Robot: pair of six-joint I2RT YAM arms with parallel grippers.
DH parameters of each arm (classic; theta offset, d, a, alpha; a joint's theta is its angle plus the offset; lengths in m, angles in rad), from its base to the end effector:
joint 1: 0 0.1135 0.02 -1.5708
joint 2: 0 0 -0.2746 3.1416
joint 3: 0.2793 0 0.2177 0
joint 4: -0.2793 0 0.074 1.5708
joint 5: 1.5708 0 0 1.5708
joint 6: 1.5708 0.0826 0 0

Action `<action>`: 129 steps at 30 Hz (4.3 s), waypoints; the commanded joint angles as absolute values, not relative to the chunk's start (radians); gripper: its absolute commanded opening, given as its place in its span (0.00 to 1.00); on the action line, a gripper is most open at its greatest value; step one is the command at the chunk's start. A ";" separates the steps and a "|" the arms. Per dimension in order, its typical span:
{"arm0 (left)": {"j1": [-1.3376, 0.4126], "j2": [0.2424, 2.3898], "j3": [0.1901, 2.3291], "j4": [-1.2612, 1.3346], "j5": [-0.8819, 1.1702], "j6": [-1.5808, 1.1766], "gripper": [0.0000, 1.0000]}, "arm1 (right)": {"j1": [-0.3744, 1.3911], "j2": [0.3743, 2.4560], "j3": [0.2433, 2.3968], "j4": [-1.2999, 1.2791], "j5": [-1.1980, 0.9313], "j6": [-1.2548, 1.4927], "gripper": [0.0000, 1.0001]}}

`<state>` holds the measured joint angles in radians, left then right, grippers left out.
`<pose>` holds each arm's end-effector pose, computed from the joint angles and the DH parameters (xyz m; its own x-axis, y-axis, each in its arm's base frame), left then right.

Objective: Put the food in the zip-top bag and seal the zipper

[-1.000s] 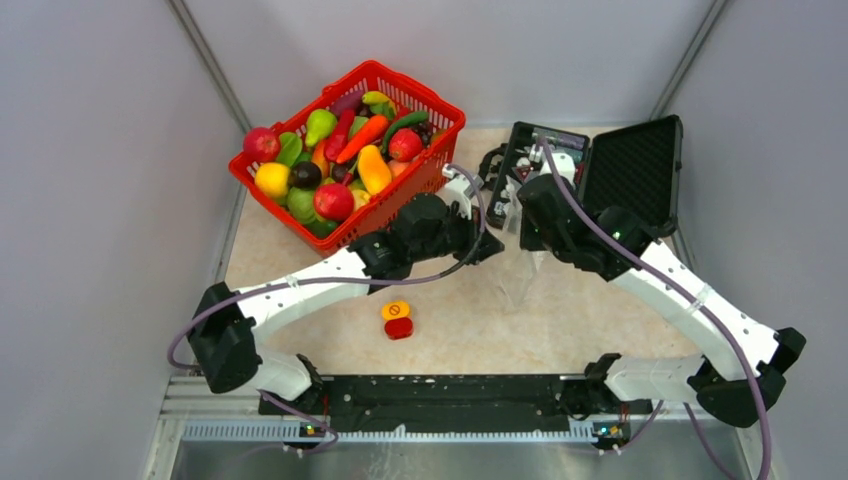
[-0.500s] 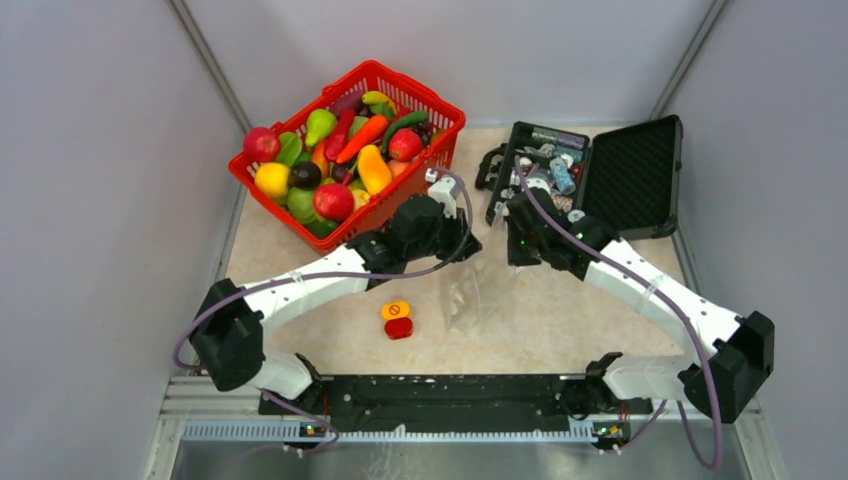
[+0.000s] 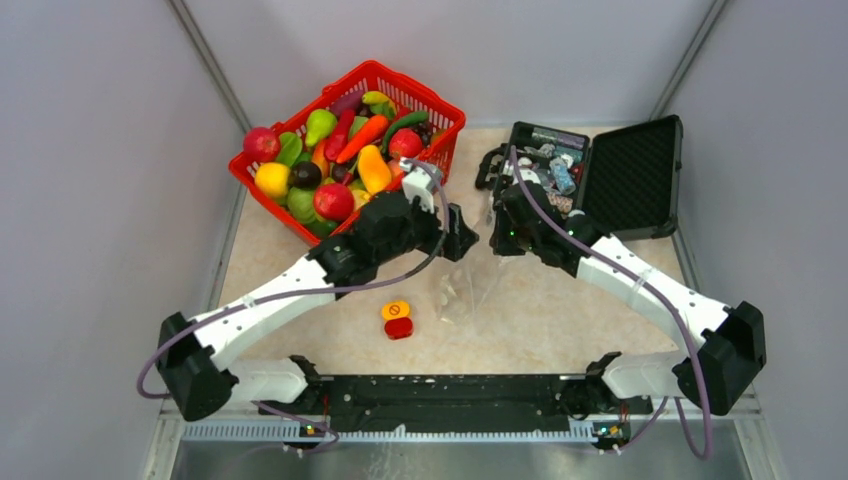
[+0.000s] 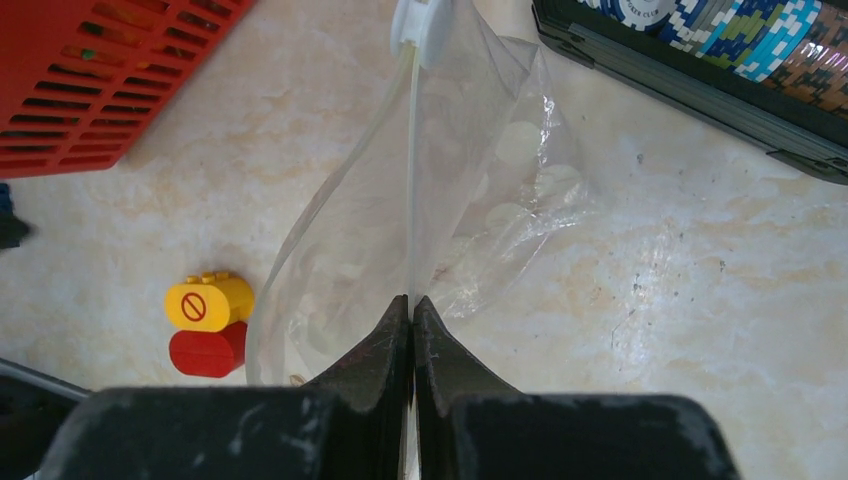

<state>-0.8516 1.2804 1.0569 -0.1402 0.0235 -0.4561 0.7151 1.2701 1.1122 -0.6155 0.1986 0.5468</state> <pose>0.1995 -0.2308 0.3330 -0.5480 -0.0425 -0.8354 0.5850 0.6943 -0.4191 0.2113 0.1619 0.2939 -0.7293 0.0417 -0.6829 -0.1838 0.9495 0.2543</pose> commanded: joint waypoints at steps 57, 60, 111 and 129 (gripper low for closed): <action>-0.164 0.978 1.090 -0.391 0.019 -0.274 0.30 | 0.709 1.266 1.132 -0.536 0.104 0.532 0.00; -0.164 0.952 1.095 -0.365 0.051 -0.283 0.28 | 0.709 1.263 1.137 -0.535 0.107 0.532 0.00; -0.827 1.299 1.058 -0.127 -0.057 -0.362 0.20 | 0.709 1.153 1.067 -0.401 0.071 0.779 0.00; -0.895 1.325 1.159 -0.197 -0.023 -0.252 0.92 | 0.709 1.110 1.034 -0.408 0.113 0.816 0.00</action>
<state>-0.8875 1.3918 1.1446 -0.2512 -0.0795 -0.2836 0.7048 1.1465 1.0336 -0.4412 0.0898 0.8021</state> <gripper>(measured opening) 0.849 0.004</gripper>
